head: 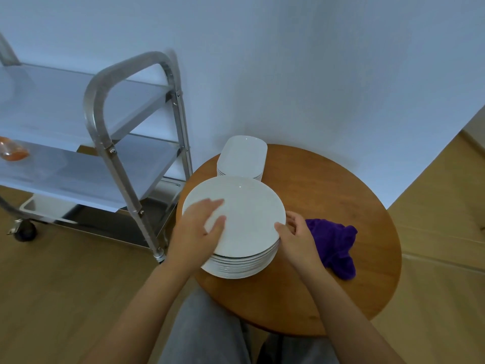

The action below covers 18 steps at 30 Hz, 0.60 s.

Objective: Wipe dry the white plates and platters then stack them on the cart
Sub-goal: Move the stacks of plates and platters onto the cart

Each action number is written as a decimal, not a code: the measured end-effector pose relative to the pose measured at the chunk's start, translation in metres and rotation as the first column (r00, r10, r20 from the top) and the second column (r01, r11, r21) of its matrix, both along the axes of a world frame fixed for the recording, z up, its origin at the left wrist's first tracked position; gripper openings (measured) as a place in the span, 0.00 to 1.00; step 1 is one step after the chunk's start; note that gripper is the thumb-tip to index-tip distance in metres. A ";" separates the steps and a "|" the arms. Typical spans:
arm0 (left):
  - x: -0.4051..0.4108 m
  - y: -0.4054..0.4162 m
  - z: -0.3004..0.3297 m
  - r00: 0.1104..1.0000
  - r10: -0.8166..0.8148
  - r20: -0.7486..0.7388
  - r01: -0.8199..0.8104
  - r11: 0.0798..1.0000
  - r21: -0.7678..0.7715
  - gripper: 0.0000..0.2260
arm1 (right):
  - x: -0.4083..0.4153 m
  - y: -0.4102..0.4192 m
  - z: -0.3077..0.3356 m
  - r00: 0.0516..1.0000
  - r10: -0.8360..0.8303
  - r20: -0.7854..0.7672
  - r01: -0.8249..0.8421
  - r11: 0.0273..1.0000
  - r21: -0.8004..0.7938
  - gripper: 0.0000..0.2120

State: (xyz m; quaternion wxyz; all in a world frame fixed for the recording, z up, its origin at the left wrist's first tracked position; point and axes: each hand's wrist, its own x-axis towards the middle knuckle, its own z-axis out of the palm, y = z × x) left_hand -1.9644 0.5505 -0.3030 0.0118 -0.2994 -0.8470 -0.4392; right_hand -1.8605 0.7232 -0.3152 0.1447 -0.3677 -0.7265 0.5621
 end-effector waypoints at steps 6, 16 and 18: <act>-0.038 -0.010 -0.019 0.704 0.000 0.710 -0.292 0.911 0.290 0.26 | -0.029 0.014 -0.004 0.999 -0.043 0.027 0.048 0.969 -0.243 0.19; -0.061 -0.008 -0.040 0.448 -0.213 0.868 -0.349 0.852 0.390 0.18 | -0.038 0.034 -0.014 0.999 0.019 0.028 0.004 0.759 -0.651 0.20; -0.061 -0.008 -0.033 0.403 -0.181 0.897 -0.354 0.873 0.336 0.16 | -0.038 0.034 -0.012 0.998 0.035 0.061 0.015 0.744 -0.668 0.19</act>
